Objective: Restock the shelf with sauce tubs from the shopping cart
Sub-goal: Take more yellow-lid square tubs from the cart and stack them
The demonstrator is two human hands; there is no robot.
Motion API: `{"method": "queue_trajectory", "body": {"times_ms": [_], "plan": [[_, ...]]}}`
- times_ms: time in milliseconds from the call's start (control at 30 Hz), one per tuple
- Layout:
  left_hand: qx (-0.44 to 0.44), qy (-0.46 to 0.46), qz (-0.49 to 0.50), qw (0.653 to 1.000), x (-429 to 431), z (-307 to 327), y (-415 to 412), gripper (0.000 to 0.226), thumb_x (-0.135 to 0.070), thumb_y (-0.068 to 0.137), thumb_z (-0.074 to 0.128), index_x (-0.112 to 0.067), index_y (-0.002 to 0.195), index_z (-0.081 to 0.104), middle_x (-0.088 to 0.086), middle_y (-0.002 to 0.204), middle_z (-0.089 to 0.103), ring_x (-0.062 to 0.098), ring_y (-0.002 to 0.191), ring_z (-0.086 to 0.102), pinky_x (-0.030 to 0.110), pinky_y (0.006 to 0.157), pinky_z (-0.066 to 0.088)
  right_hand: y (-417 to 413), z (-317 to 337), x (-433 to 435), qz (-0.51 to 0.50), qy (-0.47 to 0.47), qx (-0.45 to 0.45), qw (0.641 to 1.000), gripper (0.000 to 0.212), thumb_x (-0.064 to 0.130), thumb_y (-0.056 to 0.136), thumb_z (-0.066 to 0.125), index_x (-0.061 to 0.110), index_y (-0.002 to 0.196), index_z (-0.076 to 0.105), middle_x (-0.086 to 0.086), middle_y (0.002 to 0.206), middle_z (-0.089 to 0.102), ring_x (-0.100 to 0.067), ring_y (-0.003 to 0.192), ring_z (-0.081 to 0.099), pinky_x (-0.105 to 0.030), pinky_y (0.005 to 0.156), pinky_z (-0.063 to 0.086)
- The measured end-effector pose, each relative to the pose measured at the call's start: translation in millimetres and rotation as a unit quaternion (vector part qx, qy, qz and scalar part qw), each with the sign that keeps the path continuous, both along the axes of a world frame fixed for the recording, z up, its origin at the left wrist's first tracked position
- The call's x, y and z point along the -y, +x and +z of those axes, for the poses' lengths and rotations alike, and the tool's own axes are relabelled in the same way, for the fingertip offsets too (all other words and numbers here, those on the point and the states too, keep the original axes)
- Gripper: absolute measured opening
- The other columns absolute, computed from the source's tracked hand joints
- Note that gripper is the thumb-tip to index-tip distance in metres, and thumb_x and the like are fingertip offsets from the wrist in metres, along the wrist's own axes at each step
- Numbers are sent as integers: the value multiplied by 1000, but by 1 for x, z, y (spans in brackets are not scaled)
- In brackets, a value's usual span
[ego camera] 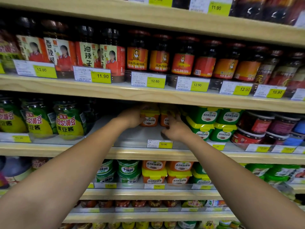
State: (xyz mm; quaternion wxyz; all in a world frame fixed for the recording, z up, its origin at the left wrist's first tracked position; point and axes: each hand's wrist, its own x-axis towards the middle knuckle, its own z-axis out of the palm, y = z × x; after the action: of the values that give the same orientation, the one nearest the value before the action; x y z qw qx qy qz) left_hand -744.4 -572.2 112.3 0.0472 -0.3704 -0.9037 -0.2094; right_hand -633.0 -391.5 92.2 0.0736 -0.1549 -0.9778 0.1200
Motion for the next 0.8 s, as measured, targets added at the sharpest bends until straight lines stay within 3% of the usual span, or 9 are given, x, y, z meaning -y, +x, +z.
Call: {"method": "queue_trajectory", "body": {"times_ms": [100,233,433,633,800], "plan": [[11,-10,8,1000,10,0,8,60,-36,93,66,-35,149,45,7,144,57,31,126,58,41,102,50,11,6,4,0,-12,-2,1000,80,46,93,57,20,158,19,-16,165,3,-40,140,39,-40,112,39],[20,-5,-4,1000,23,-2,37,52,-36,91,68,-29,140,54,5,137,61,29,122,59,39,100,51,32,7,11,8,-22,-14,1000,76,53,95,54,21,157,22,-13,166,5,-43,143,31,-46,115,35],[-105,-19,9,994,41,-19,91,67,-51,94,59,-30,153,36,0,160,34,26,148,29,46,114,37,86,7,17,48,46,-63,996,80,63,96,48,22,159,21,-8,166,12,-35,147,22,-49,117,30],[-185,-23,-47,981,22,-41,156,73,-55,98,53,-29,160,25,0,169,16,24,157,6,46,127,9,160,-7,-10,73,145,-116,980,81,63,97,46,19,160,20,-5,168,8,-28,154,11,-44,124,17],[-226,-33,-91,969,-39,-67,217,69,-59,96,54,-28,155,37,3,167,26,28,156,16,55,124,22,239,-24,-61,21,156,-94,983,82,64,96,46,22,160,19,-4,169,7,-28,154,11,-47,123,22]]}}
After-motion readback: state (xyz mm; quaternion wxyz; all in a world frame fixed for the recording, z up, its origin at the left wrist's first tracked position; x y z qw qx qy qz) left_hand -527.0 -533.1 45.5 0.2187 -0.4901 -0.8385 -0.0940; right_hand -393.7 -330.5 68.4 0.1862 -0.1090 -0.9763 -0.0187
